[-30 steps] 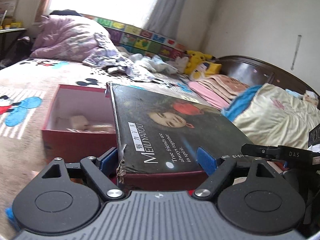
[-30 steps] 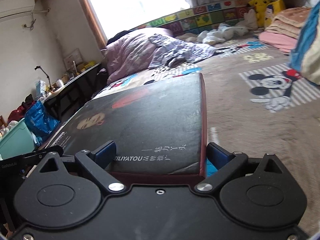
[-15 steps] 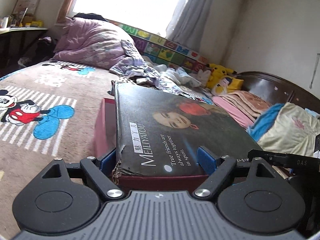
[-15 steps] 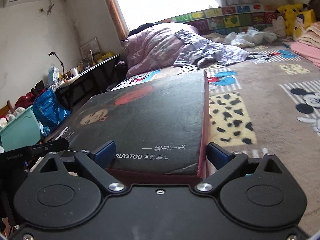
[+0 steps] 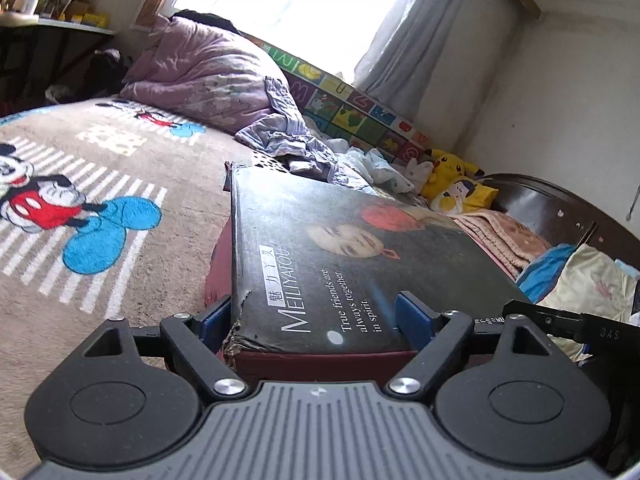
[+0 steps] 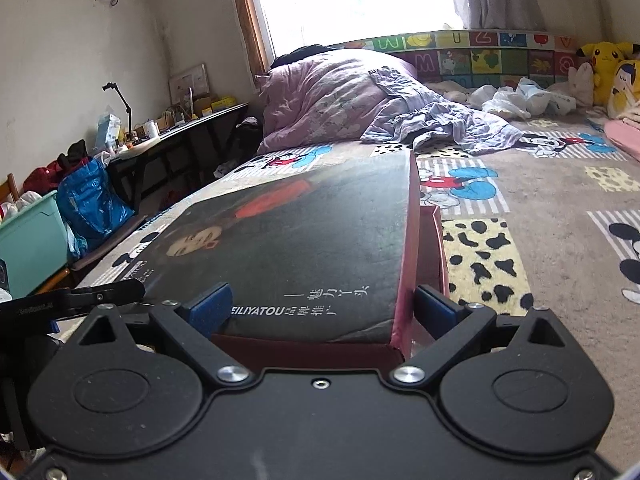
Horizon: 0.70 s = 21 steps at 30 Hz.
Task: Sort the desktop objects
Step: 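Press the black book flat onto the red box rim with both tools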
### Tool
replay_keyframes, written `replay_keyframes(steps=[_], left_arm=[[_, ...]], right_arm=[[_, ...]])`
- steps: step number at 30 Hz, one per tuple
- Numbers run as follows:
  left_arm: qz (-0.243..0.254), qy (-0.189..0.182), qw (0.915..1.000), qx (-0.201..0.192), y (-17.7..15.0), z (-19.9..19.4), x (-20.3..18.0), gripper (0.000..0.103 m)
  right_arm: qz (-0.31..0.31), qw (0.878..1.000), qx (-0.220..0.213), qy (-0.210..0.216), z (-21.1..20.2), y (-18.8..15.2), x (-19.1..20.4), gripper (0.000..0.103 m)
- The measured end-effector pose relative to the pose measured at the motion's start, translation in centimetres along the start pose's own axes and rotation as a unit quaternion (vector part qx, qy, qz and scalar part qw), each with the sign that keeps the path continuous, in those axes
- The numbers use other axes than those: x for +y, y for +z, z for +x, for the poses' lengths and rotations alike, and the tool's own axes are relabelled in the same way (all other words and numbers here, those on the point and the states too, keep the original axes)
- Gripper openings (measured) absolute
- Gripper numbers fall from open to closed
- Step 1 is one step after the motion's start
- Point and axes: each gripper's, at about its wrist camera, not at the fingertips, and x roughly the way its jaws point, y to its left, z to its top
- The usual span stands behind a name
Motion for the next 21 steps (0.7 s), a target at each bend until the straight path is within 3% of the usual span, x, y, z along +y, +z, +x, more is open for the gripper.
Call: replay_keyframes(steps=[15,21], left_arm=[[-0.015,-0.002,0.9999,-0.005,-1.4,2.4,1.3,0.086],[-0.007,0.016,0.9998,0.006,-1.1,2.9,0.1,0.090]], right_arm=[[0.008,1.000,0.008,-0.013,2.4,-0.8,-1.1,0.099],[0.020,1.000,0.002,-0.023,2.2,-0.9,-1.6,0.098]])
